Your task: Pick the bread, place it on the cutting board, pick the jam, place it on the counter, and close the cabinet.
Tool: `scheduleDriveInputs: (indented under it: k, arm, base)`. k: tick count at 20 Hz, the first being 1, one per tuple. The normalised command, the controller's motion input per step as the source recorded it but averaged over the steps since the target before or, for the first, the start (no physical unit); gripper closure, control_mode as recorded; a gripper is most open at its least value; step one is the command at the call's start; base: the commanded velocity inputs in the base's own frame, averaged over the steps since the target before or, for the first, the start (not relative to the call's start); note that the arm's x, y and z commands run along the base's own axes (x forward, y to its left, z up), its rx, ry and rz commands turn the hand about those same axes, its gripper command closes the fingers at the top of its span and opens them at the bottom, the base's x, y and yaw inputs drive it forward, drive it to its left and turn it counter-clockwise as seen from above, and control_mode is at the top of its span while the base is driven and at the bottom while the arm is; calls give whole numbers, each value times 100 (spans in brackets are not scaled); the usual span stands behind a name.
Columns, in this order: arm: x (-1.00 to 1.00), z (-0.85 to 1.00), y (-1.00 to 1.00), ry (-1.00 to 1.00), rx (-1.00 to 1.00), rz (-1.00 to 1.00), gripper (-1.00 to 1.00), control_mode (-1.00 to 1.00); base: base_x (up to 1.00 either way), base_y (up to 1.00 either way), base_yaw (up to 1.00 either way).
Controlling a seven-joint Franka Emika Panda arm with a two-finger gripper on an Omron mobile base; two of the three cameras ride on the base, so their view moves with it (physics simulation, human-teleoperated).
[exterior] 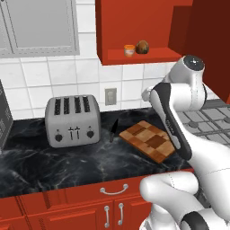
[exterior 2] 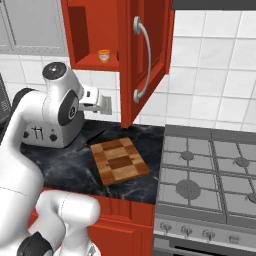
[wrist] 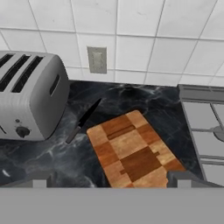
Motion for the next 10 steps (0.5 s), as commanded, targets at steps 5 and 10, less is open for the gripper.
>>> scheduleDriveInputs:
  k: [5,10]
  arm:
    - [0,11,0,0,0,0,-100,-100]
    - [0,12,0,0,0,0,-100,-100]
  base:
    - [0,0,0]
    - [0,0,0]
